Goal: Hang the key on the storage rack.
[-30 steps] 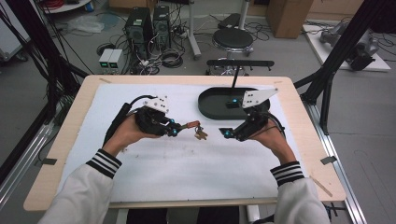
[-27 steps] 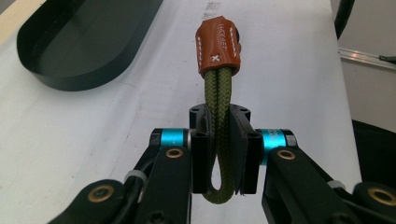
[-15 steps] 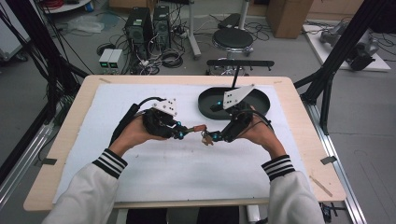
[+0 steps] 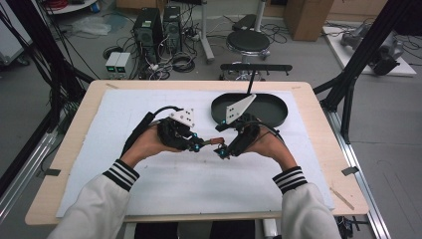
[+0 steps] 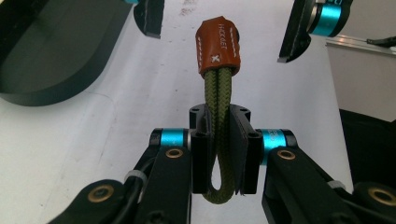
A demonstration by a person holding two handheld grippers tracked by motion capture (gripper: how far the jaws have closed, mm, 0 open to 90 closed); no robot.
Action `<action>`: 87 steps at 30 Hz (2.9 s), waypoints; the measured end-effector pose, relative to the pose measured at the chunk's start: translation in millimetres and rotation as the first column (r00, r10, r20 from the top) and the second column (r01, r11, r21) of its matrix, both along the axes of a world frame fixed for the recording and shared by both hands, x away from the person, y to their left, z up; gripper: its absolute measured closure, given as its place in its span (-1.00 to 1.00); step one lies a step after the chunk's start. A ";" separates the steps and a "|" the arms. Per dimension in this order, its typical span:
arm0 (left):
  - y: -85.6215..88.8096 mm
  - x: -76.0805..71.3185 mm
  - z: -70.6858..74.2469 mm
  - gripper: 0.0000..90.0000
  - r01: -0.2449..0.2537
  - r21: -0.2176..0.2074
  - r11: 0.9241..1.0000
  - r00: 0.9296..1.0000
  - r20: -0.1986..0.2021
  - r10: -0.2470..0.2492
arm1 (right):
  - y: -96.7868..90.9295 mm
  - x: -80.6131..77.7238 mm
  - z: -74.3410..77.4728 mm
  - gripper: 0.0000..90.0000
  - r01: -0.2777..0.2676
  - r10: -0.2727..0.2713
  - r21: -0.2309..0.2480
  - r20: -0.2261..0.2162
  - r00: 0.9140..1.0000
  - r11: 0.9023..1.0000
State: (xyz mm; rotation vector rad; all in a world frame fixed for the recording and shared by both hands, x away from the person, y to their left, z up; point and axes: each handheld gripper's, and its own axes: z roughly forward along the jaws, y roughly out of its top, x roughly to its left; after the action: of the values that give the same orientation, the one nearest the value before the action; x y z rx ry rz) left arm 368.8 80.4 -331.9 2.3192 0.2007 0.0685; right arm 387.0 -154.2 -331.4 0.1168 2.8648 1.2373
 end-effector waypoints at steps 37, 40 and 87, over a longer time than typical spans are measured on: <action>4.7 7.4 -7.5 0.67 0.013 -0.065 0.998 1.000 -0.010 -0.014 | 11.8 0.1 -4.9 0.64 -0.049 0.049 -0.107 0.000 0.999 0.993; 10.4 9.9 -8.5 0.21 0.009 -0.101 0.995 1.000 0.008 -0.008 | 3.5 2.0 -5.6 0.64 -0.017 0.017 -0.080 -0.003 1.000 0.997; 199.8 -74.9 -87.6 -0.96 -0.412 -0.602 0.684 0.815 0.093 0.572 | -144.8 40.1 22.9 0.63 0.722 -0.808 0.385 0.124 0.577 0.575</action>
State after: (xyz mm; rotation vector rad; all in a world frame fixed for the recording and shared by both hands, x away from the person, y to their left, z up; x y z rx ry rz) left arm 293.8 280.3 -419.5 1.5815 0.6264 0.5386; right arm 427.1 -299.0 -308.5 0.9980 1.9214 1.2786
